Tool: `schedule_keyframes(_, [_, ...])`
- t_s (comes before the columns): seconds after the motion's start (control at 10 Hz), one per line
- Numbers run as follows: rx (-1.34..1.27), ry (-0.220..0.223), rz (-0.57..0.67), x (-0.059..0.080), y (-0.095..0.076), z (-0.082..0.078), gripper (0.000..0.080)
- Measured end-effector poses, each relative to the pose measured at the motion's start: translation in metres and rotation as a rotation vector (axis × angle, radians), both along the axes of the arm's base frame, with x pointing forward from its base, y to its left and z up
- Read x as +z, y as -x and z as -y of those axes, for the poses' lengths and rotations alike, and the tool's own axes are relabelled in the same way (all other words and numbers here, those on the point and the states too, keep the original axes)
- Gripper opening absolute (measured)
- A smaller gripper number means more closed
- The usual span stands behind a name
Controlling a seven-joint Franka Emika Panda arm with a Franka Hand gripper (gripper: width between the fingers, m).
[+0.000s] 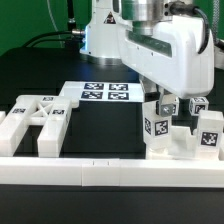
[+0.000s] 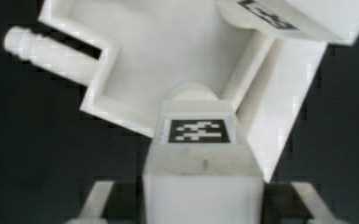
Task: Assemble chair
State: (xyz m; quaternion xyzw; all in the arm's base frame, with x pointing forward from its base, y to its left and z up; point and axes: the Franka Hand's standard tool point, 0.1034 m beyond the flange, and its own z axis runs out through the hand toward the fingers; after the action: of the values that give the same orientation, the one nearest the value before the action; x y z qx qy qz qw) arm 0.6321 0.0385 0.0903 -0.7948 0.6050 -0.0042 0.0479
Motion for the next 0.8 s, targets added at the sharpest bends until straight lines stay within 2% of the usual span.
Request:
schedule_keyframes(0.3, [-0.176,-0.015,0.001,0.0001,-0.0023,-0.0042,0.0284])
schedule_keyframes(0.5, [-0.121,-0.011,0.003,-0.0008,-0.0020,-0.0045,0.0290])
schedule_keyframes(0.6, [-0.104,-0.008,0.001,-0.0025,-0.0016,-0.0059,0.0497])
schedule_keyframes(0.7, [-0.013,0.005,0.009,-0.0046,-0.0015,-0.0079,0.0497])
schedule_keyframes(0.8, [0.059,0.010,0.014,-0.0049,-0.0015,-0.0070,0.0616])
